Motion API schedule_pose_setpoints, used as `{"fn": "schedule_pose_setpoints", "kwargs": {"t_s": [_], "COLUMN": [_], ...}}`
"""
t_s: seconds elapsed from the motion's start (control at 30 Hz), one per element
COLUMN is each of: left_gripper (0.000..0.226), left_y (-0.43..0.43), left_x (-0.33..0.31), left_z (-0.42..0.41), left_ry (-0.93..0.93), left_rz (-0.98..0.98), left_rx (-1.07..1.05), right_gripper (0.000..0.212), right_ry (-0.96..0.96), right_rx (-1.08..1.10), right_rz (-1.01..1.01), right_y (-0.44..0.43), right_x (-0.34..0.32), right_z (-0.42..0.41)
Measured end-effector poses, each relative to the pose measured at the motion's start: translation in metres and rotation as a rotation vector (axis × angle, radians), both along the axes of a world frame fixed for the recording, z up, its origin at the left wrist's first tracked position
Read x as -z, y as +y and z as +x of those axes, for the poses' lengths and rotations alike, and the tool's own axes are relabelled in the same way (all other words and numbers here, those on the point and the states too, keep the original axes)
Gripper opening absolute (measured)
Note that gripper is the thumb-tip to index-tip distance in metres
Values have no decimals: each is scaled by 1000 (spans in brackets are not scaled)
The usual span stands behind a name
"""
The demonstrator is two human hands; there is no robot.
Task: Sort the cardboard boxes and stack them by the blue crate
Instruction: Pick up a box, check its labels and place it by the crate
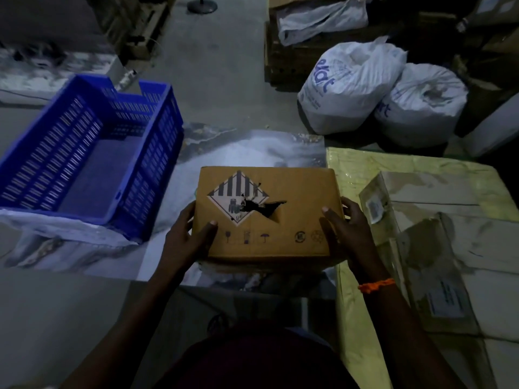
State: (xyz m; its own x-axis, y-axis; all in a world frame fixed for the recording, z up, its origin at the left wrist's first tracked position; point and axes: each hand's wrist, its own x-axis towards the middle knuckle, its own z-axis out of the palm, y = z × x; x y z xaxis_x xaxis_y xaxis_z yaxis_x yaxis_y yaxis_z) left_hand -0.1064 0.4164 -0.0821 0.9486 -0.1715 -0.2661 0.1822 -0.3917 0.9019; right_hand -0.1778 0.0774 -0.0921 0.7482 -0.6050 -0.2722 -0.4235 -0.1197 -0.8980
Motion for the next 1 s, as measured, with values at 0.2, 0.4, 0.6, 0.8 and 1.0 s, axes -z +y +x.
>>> {"fn": "schedule_pose_setpoints", "kwargs": {"t_s": [0.2, 0.4, 0.6, 0.8, 1.0], "left_gripper": [50, 44, 72, 34, 74], "left_y": [-1, -20, -41, -53, -29], "left_x": [1, -20, -30, -56, -43], "left_z": [24, 54, 85, 86, 71], "left_ry": [139, 148, 134, 18, 67], "left_rz": [-131, -112, -83, -283, -409], "left_rx": [-137, -87, -59, -232, -329], "right_gripper": [47, 40, 50, 45, 48], "right_ry": [-3, 100, 94, -97, -257], "right_rx": [2, -73, -127, -37, 86], "right_rz": [156, 203, 120, 148, 263], "right_y": [-13, -29, -15, -17, -11], "right_x": [-7, -28, -58, -66, -45], "right_z": [-2, 36, 84, 89, 53]}}
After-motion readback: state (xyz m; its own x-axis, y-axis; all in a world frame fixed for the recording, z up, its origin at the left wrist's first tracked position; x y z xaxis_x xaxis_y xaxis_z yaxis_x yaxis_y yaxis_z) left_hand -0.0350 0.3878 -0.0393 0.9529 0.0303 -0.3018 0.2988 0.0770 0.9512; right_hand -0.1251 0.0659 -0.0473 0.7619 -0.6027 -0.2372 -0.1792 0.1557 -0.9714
